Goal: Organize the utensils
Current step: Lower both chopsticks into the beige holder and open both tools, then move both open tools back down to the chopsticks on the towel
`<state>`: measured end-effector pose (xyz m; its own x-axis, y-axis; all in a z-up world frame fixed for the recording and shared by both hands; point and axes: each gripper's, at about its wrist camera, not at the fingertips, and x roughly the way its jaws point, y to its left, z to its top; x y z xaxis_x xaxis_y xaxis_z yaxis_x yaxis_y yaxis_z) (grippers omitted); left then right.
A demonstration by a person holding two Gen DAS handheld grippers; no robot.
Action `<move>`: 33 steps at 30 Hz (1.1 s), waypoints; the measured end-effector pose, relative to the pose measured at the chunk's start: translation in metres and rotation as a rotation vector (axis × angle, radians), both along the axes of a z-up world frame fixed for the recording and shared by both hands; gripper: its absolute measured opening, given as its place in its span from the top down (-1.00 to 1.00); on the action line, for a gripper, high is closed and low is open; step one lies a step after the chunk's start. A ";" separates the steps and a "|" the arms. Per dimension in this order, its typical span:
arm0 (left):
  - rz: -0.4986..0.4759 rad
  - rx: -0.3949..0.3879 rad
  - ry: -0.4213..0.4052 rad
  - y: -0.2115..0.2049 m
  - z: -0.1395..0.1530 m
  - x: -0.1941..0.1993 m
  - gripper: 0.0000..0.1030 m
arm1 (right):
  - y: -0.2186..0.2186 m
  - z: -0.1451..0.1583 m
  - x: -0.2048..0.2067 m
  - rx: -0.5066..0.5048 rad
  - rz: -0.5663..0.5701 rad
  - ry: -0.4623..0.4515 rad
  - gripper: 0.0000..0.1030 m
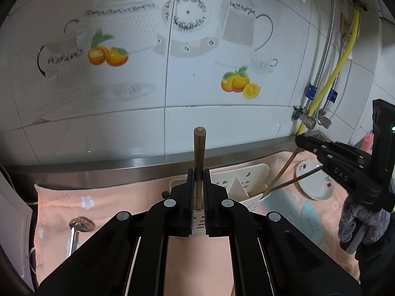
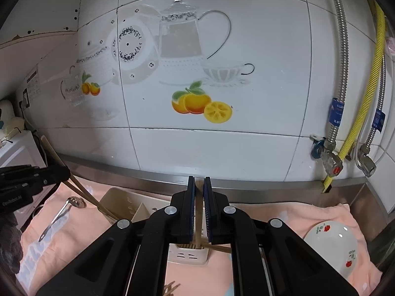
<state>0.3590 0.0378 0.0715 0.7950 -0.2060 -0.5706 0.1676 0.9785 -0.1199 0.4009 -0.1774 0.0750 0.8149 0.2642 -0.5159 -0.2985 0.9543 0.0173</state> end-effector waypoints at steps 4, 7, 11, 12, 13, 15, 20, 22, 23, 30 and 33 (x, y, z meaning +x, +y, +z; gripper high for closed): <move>-0.005 0.007 0.015 -0.002 -0.004 0.002 0.89 | -0.002 0.001 -0.001 0.002 0.000 -0.002 0.86; -0.003 0.011 0.025 -0.003 -0.006 0.003 0.89 | -0.003 0.003 -0.003 0.005 0.000 -0.004 0.85; 0.000 0.009 0.039 -0.002 -0.008 0.004 0.88 | -0.004 0.005 -0.006 0.003 -0.003 -0.010 0.77; 0.000 0.009 0.040 -0.002 -0.009 0.004 0.88 | -0.005 0.006 -0.007 0.004 -0.005 -0.012 0.76; 0.001 0.012 0.039 -0.001 -0.009 0.003 0.88 | -0.006 0.006 -0.007 0.004 -0.006 -0.013 0.75; 0.000 0.018 0.042 -0.002 -0.010 0.003 0.88 | -0.007 0.007 -0.009 0.004 -0.008 -0.013 0.72; 0.008 0.019 0.045 -0.001 -0.010 0.003 0.87 | -0.009 0.009 -0.014 0.002 -0.014 -0.023 0.56; 0.005 0.016 0.041 -0.001 -0.009 0.001 0.86 | -0.010 0.011 -0.016 0.004 -0.018 -0.027 0.49; 0.006 0.017 0.038 -0.001 -0.008 0.000 0.84 | -0.011 0.011 -0.018 0.003 -0.019 -0.030 0.47; 0.001 0.014 0.011 0.000 0.000 -0.011 0.64 | -0.018 0.020 -0.035 0.009 -0.027 -0.060 0.24; 0.009 0.014 0.001 0.002 0.003 -0.019 0.36 | -0.021 0.023 -0.048 0.006 -0.023 -0.076 0.11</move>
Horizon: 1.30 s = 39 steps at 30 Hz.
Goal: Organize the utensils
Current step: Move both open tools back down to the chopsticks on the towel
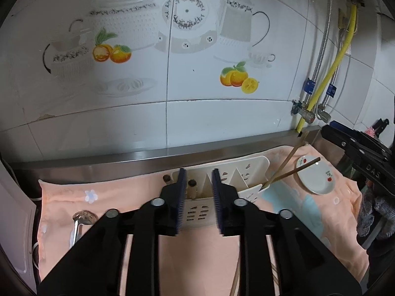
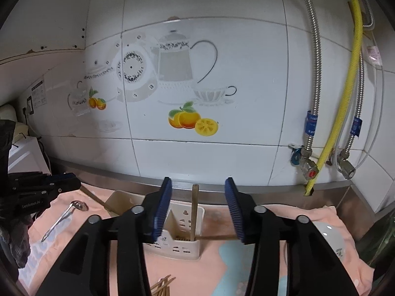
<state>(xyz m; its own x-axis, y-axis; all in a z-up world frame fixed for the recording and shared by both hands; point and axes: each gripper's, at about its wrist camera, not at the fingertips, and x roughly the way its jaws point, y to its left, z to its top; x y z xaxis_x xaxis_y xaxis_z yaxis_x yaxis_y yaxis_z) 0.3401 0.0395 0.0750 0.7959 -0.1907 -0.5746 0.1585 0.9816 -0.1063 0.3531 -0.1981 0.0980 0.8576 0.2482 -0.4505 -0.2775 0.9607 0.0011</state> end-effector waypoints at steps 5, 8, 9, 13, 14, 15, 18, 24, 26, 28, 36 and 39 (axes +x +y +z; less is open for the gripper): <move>0.005 0.002 -0.020 0.004 0.003 -0.021 0.22 | -0.007 -0.001 -0.030 0.005 0.007 -0.022 -0.08; 0.002 0.000 -0.026 0.004 0.000 -0.036 0.12 | -0.013 -0.008 -0.048 0.021 0.013 -0.012 -0.14; -0.003 -0.002 -0.026 0.004 -0.002 -0.042 0.12 | -0.014 -0.010 -0.052 0.022 0.012 -0.008 -0.14; -0.014 -0.009 -0.019 0.003 -0.013 -0.061 0.10 | -0.020 -0.027 -0.074 0.026 0.020 0.028 -0.14; -0.021 -0.010 -0.015 0.003 -0.017 -0.066 0.10 | -0.022 -0.034 -0.081 0.026 0.025 0.042 -0.14; -0.022 -0.006 -0.014 0.003 -0.021 -0.072 0.10 | -0.022 -0.038 -0.085 0.026 0.028 0.051 -0.14; -0.035 -0.005 -0.001 0.002 -0.034 -0.088 0.10 | -0.026 -0.056 -0.102 0.027 0.040 0.086 -0.14; -0.050 0.006 0.032 0.000 -0.064 -0.113 0.10 | -0.029 -0.097 -0.136 0.006 0.057 0.155 -0.14; -0.060 0.019 0.045 -0.002 -0.075 -0.120 0.10 | -0.030 -0.111 -0.146 -0.002 0.062 0.182 -0.14; -0.073 0.022 0.066 -0.005 -0.086 -0.127 0.10 | -0.029 -0.123 -0.155 -0.015 0.068 0.203 -0.14; -0.096 0.017 0.138 -0.010 -0.128 -0.144 0.10 | -0.026 -0.175 -0.179 -0.053 0.080 0.297 0.11; -0.100 0.029 0.161 -0.013 -0.140 -0.148 0.10 | -0.026 -0.190 -0.182 -0.058 0.082 0.330 0.22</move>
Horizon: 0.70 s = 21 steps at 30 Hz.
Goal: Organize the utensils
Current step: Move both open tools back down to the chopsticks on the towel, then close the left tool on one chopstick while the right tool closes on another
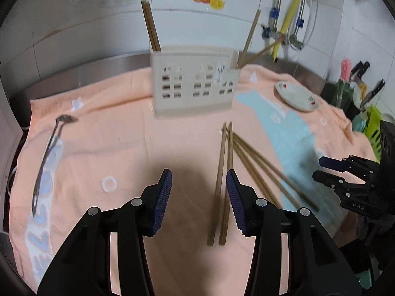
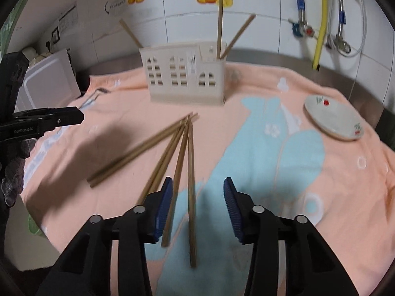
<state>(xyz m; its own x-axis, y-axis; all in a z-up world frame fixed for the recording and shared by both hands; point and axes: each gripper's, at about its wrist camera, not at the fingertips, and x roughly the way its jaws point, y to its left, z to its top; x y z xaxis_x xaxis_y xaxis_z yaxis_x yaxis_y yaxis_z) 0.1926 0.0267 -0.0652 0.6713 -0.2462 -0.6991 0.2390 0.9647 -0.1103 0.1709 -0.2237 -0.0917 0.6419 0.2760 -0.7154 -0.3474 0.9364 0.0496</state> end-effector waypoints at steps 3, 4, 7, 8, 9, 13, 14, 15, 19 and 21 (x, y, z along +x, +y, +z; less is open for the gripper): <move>-0.012 0.000 0.022 -0.002 -0.010 -0.002 0.10 | 0.001 -0.011 -0.003 -0.011 0.004 0.020 0.30; -0.015 0.003 0.030 -0.002 -0.013 -0.003 0.10 | 0.002 -0.014 -0.003 -0.015 0.009 0.027 0.32; -0.021 0.001 0.048 -0.003 -0.021 -0.004 0.10 | 0.005 -0.023 -0.002 -0.025 0.021 0.043 0.38; -0.025 0.005 0.054 -0.003 -0.024 -0.004 0.10 | 0.006 -0.025 -0.001 -0.030 0.023 0.047 0.41; -0.027 0.011 0.058 -0.004 -0.026 -0.004 0.10 | 0.006 -0.027 0.000 -0.031 0.024 0.052 0.42; -0.038 0.016 0.077 -0.007 -0.034 -0.003 0.17 | 0.011 -0.035 0.002 -0.039 0.040 0.068 0.54; -0.041 0.015 0.082 -0.007 -0.036 -0.003 0.21 | 0.013 -0.037 0.003 -0.040 0.043 0.070 0.57; -0.049 0.016 0.087 -0.008 -0.038 -0.003 0.27 | 0.014 -0.038 0.003 -0.041 0.046 0.072 0.61; -0.073 0.020 0.103 -0.014 -0.044 0.000 0.45 | 0.018 -0.042 0.003 -0.061 0.049 0.073 0.78; -0.083 0.023 0.107 -0.018 -0.046 0.002 0.50 | 0.017 -0.042 0.003 -0.062 0.049 0.073 0.78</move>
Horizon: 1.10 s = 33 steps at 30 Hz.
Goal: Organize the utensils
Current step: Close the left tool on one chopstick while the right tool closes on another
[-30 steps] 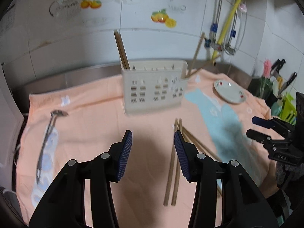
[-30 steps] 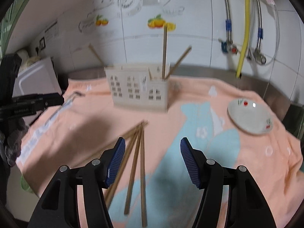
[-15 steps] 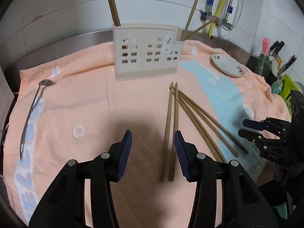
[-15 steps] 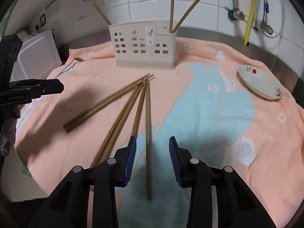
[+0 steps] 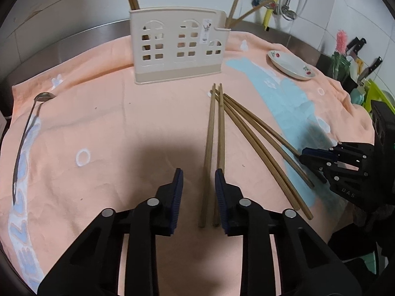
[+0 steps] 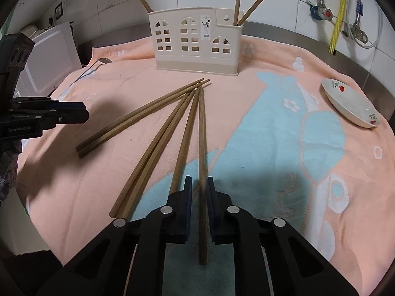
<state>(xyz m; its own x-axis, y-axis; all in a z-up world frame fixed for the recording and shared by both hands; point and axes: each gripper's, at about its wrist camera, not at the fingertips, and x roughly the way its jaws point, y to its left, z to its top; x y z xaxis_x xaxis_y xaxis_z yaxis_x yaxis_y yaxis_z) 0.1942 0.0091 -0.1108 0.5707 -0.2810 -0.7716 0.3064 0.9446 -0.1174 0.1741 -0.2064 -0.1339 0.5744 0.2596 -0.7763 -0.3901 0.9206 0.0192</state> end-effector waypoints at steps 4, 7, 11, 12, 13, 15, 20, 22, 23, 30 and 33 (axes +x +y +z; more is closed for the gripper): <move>-0.024 0.010 0.013 -0.009 -0.003 0.004 0.53 | -0.003 -0.002 0.002 -0.004 -0.007 0.011 0.87; -0.033 0.025 0.027 -0.013 -0.007 0.010 0.56 | -0.003 -0.003 0.002 -0.001 -0.008 0.014 0.87; -0.038 0.032 0.053 -0.017 -0.013 0.019 0.66 | -0.004 -0.004 0.002 0.003 -0.009 0.017 0.87; -0.038 0.035 0.057 -0.018 -0.014 0.021 0.67 | -0.004 -0.004 0.002 0.005 -0.009 0.017 0.87; -0.039 0.039 0.063 -0.019 -0.016 0.024 0.68 | -0.004 -0.004 0.001 0.009 -0.010 0.018 0.87; -0.040 0.041 0.072 -0.020 -0.019 0.027 0.72 | -0.005 -0.005 0.001 0.012 -0.010 0.017 0.87; -0.038 0.043 0.088 -0.021 -0.025 0.031 0.74 | -0.006 -0.005 0.001 0.018 -0.011 0.018 0.87; -0.035 0.044 0.094 -0.022 -0.027 0.033 0.74 | -0.005 -0.005 0.002 0.018 -0.011 0.017 0.87; -0.033 0.045 0.097 -0.022 -0.028 0.033 0.75 | -0.005 -0.006 0.002 0.017 -0.010 0.016 0.87; -0.046 0.063 0.107 -0.026 -0.031 0.037 0.76 | -0.005 -0.006 0.001 0.019 -0.011 0.016 0.87; -0.053 0.076 0.110 -0.029 -0.031 0.038 0.77 | -0.004 -0.006 0.001 0.019 -0.011 0.014 0.87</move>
<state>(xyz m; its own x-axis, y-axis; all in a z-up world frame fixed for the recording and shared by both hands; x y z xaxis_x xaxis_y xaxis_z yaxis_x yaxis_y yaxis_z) 0.2326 -0.0194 -0.1423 0.4678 -0.2470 -0.8486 0.3450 0.9350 -0.0820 0.1755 -0.2106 -0.1401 0.5664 0.2682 -0.7792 -0.3794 0.9243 0.0422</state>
